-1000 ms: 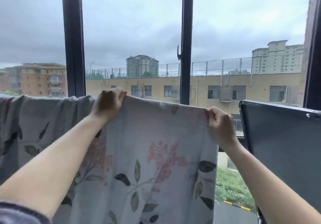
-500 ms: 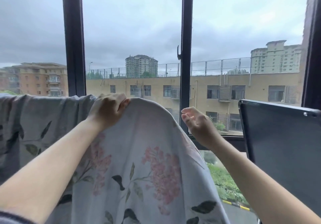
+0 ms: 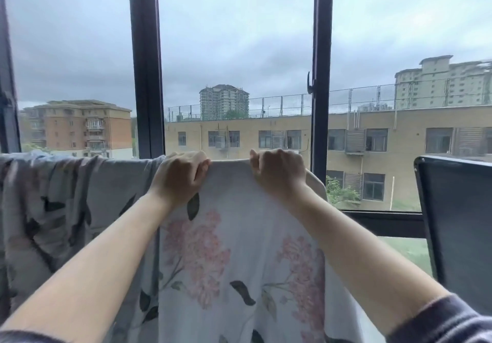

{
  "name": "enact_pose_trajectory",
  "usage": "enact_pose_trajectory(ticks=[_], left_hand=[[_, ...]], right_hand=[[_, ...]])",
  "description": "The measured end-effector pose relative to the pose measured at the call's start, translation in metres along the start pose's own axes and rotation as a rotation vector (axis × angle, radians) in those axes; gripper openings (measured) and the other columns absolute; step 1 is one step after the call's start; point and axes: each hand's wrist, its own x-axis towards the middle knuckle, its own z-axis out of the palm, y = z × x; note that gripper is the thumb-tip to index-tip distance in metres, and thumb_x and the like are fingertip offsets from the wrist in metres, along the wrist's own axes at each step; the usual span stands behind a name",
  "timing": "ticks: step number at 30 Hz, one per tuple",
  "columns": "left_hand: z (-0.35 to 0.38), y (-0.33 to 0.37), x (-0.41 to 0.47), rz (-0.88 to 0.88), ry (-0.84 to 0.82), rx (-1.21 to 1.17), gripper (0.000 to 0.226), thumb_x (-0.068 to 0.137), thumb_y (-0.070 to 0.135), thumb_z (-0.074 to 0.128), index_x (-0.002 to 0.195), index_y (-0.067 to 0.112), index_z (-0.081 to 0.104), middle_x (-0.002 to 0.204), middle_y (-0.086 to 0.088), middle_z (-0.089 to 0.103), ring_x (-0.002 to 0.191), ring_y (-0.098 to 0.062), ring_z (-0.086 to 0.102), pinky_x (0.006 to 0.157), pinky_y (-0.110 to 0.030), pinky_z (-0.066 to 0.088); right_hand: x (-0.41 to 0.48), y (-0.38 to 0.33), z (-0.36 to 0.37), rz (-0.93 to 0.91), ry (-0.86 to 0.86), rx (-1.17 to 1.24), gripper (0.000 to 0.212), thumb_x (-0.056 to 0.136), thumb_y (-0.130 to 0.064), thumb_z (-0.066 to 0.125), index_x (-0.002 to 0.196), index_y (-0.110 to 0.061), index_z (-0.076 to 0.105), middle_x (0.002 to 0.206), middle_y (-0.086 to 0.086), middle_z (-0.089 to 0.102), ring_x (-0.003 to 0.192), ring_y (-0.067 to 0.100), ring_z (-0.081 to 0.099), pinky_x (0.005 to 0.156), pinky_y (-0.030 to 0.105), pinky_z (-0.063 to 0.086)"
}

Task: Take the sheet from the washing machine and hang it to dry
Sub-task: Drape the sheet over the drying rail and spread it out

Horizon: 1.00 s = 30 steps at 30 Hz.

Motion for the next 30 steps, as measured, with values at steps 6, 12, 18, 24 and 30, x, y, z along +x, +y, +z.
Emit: enact_pose_trajectory(ticks=[6,12,18,24,30], left_hand=[[-0.005,-0.057,-0.009,-0.004,0.029,-0.001,0.039,0.092,0.034,0.03,0.068,0.013,0.052,0.063,-0.008,0.06,0.058,-0.029,0.059,0.064,-0.033,0.04],[-0.021,-0.141,-0.034,-0.238,0.036,-0.002,0.047,0.091,0.042,0.022,0.064,0.013,0.049,0.066,-0.017,0.062,0.063,-0.036,0.058,0.064,-0.039,0.044],[-0.023,-0.155,-0.037,-0.263,0.044,-0.034,0.038,0.092,0.033,0.03,0.061,0.016,0.043,0.064,-0.017,0.061,0.063,-0.035,0.057,0.063,-0.037,0.04],[-0.016,-0.153,-0.036,-0.233,0.076,-0.047,0.035,0.091,0.031,0.032,0.06,0.018,0.041,0.061,-0.01,0.059,0.06,-0.03,0.055,0.062,-0.034,0.036],[-0.008,-0.151,-0.034,-0.217,0.097,-0.025,0.036,0.09,0.035,0.026,0.06,0.021,0.041,0.061,-0.006,0.061,0.06,-0.029,0.056,0.069,-0.036,0.041]], right_hand=[[0.0,-0.001,0.0,0.07,0.012,-0.102,0.052,0.101,-0.039,0.025,0.091,-0.013,0.069,0.087,0.01,0.07,0.083,0.03,0.065,0.065,0.032,0.031],[-0.008,0.005,0.002,0.122,0.105,-0.09,0.052,0.098,-0.035,0.026,0.084,-0.009,0.07,0.079,0.016,0.069,0.076,0.035,0.064,0.067,0.034,0.04],[-0.005,-0.008,0.009,0.188,0.113,-0.11,0.056,0.087,-0.039,0.024,0.073,-0.008,0.068,0.073,0.018,0.068,0.072,0.037,0.063,0.063,0.033,0.032],[0.002,-0.062,0.017,0.02,0.125,-0.061,0.032,0.092,-0.025,0.042,0.068,-0.018,0.06,0.071,0.001,0.066,0.07,0.025,0.06,0.078,0.037,0.035],[0.035,-0.147,0.03,-0.118,-0.005,0.062,0.036,0.1,-0.038,0.029,0.074,-0.021,0.047,0.068,-0.001,0.056,0.061,0.021,0.051,0.064,0.03,0.043]])
